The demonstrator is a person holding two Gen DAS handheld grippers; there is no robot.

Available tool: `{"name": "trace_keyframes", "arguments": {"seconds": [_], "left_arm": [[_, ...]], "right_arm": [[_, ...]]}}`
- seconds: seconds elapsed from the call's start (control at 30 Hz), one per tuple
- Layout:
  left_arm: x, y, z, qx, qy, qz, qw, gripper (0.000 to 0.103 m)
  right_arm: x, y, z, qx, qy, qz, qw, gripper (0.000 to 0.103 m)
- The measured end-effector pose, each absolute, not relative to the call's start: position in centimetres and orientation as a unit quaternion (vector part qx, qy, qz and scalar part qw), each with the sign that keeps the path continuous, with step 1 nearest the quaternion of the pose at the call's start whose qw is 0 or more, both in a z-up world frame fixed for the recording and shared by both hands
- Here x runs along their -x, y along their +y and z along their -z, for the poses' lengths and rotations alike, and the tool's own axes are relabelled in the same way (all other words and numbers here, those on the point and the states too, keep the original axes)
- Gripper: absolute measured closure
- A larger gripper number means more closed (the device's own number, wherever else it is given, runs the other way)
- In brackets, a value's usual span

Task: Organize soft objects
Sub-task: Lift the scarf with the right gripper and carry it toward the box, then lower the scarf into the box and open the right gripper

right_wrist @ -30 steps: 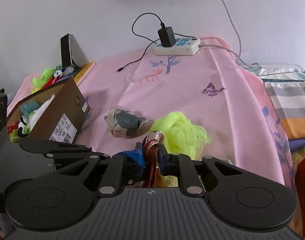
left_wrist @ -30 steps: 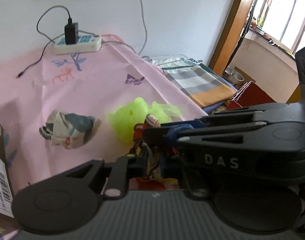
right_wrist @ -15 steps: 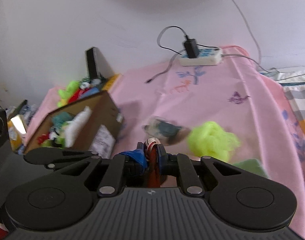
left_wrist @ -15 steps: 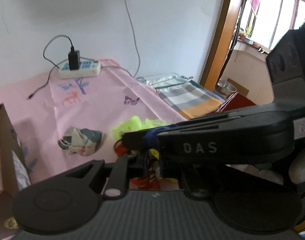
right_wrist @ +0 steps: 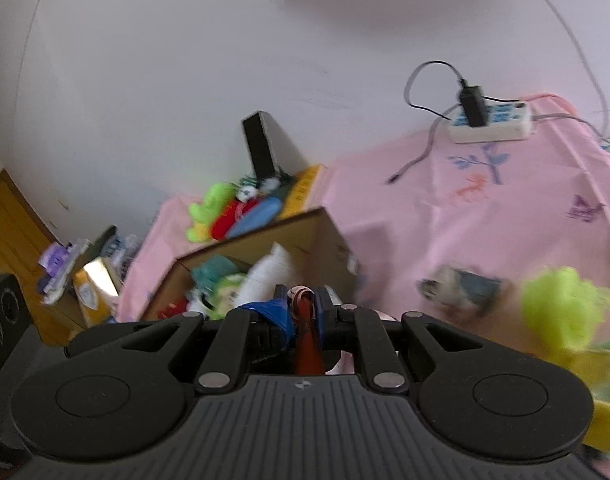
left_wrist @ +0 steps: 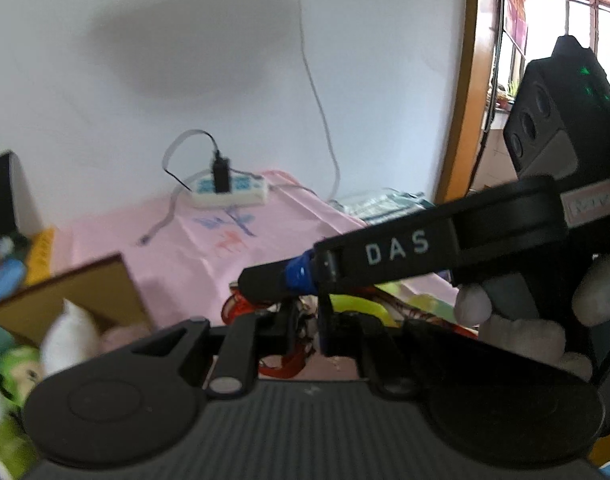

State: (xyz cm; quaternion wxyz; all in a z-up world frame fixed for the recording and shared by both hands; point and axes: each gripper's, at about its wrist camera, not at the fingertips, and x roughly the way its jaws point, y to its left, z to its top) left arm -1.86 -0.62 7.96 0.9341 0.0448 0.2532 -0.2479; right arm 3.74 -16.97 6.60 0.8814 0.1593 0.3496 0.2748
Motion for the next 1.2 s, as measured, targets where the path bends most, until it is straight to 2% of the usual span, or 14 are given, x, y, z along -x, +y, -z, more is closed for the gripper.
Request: {"name": "trace_keyframes", "arguments": {"seconds": [0.43, 0.63, 1.07, 1.2], "left_arm": [[-2.3, 10.0, -11.6, -0.086, 0.208, 0.232, 0.946, 0.098], [-5.3, 12.9, -9.7, -0.111, 0.236, 0.232, 0.937, 0.098], [-9.4, 13.3, -3.7, -0.07, 0.347, 0.233, 0.906, 0.097], [-9.7, 13.2, -3.4, -0.066, 0.359, 0.22, 0.904, 0.092]], "right_arm": [[-8.9, -8.3, -8.1, -0.248, 0.306, -0.304, 0.868, 0.103], [-10.7, -5.2, -5.7, -0.274, 0.317, -0.269, 0.867, 0.103], [-11.7, -3.4, -0.1, -0.189, 0.36, -0.169, 0.898, 0.103], [-11.6, -3.6, 0.1, -0.174, 0.366, -0.158, 0.901, 0.101]]}}
